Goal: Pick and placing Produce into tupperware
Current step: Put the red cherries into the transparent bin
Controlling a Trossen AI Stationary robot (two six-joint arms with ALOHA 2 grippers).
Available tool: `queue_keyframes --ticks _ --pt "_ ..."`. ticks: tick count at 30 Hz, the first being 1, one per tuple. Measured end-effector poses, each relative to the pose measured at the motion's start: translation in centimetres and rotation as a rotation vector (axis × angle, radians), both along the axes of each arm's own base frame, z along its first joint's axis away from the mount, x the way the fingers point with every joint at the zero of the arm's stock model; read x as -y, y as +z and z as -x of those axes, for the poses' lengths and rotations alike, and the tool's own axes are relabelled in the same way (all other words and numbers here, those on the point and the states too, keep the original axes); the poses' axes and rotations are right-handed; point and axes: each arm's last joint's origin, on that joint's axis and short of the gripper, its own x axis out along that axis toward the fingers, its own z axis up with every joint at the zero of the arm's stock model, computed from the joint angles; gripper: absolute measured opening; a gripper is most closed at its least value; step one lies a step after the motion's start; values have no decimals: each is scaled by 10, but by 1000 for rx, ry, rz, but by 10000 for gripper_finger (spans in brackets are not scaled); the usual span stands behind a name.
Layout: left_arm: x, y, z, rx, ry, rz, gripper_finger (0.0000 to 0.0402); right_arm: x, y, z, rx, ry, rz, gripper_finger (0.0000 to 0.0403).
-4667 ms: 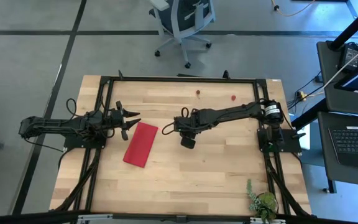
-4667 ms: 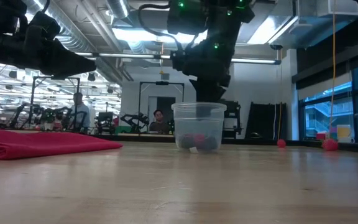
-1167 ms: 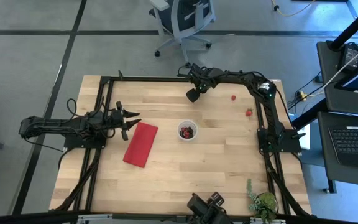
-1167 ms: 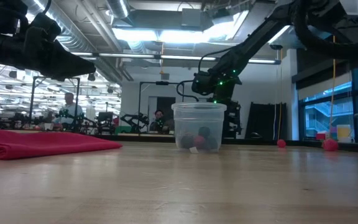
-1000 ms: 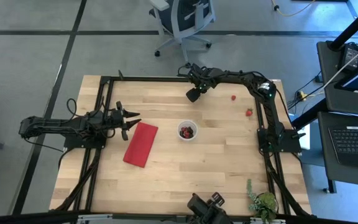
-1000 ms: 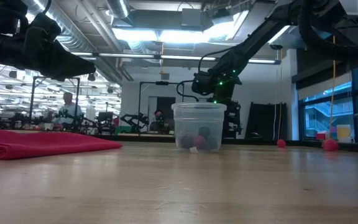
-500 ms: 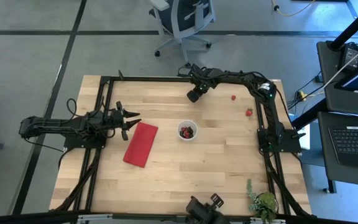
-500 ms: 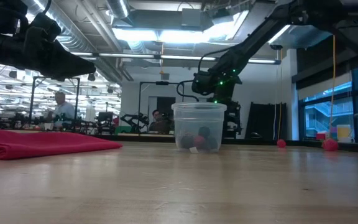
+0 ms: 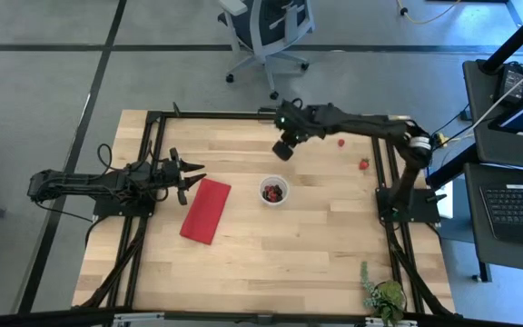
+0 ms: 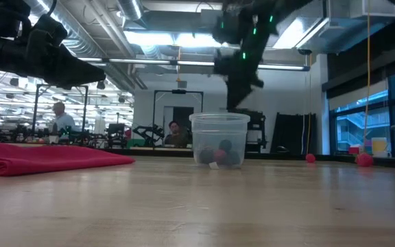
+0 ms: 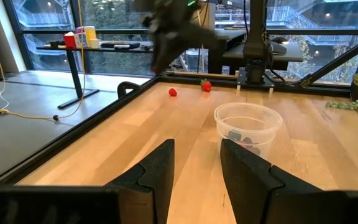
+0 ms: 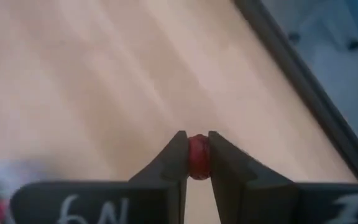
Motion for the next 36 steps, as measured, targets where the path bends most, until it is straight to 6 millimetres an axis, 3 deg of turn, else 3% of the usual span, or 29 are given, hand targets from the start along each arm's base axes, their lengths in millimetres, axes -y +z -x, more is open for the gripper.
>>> queue_keyframes --ticks 6,13,20,36 --pt "0 0 0 0 0 0 124 -67 21 -18 103 168 22 52" --pt "0 0 0 1 0 2 124 -119 10 -39 118 294 60 53" --pt "0 0 0 -1 1 6 124 -134 -13 -41 11 308 39 54" --pt "0 -1 0 -3 1 7 124 -142 -52 -53 -91 304 6 56"
